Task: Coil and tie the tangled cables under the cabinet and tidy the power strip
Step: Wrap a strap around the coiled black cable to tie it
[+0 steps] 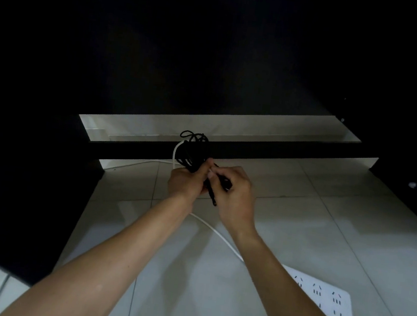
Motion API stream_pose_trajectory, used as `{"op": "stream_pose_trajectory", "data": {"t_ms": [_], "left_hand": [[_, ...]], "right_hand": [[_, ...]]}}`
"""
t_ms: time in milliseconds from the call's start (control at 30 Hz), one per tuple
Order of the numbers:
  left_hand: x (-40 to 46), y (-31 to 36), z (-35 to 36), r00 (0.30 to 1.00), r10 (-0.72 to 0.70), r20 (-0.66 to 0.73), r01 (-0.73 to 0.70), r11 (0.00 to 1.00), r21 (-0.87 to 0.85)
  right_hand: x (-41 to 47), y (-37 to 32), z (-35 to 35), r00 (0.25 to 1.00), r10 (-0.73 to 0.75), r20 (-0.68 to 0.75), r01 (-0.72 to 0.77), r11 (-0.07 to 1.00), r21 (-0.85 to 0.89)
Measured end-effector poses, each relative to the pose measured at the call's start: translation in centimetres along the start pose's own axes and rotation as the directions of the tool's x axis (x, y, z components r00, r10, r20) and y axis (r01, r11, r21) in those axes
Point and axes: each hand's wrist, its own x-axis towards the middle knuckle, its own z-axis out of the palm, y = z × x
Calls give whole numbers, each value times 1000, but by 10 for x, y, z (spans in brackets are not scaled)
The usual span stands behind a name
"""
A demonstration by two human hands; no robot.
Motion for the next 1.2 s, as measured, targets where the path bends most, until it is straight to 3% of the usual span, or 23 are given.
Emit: {"op": "stream_pose_trajectory", "data": {"t_ms": [100,233,333,433,567,800,867,967,1067,1200], "left_hand": [[0,-5,-2,1000,-20,7,20,1000,1],[-3,-5,-1,996,-81,44,83,996,-45],[-4,-3,1,994,-102,34,104,992,-76],[-2,-5,1,997,-72,11,72,997,-14],[-3,-10,2,993,-77,90,83,994,-72],[5,-13,-6,974,36,222,-33,999,-17],[8,-16,-13,966,66,249,-74,997,24],[17,-21,-23,946,93,311,-116,992,56],[16,-17,-21,929,98,356,-114,993,25],[15,-13,-13,919,93,383,-114,993,32]], "right_hand": [[-6,9,-2,978,-207,21,207,953,-220],[-7,19,-5,905,-425,24,365,745,-559],[-6,21,-6,869,-493,46,406,658,-634],[-8,19,-7,888,-453,72,393,670,-630],[-3,24,-6,944,-313,104,316,768,-557],[-1,30,-7,953,-289,94,294,798,-527],[-4,29,-8,965,-237,110,261,848,-461],[-3,32,-14,983,-72,168,94,988,-124],[10,28,-18,963,193,189,-229,954,192],[29,28,-26,936,298,188,-336,914,227]]}}
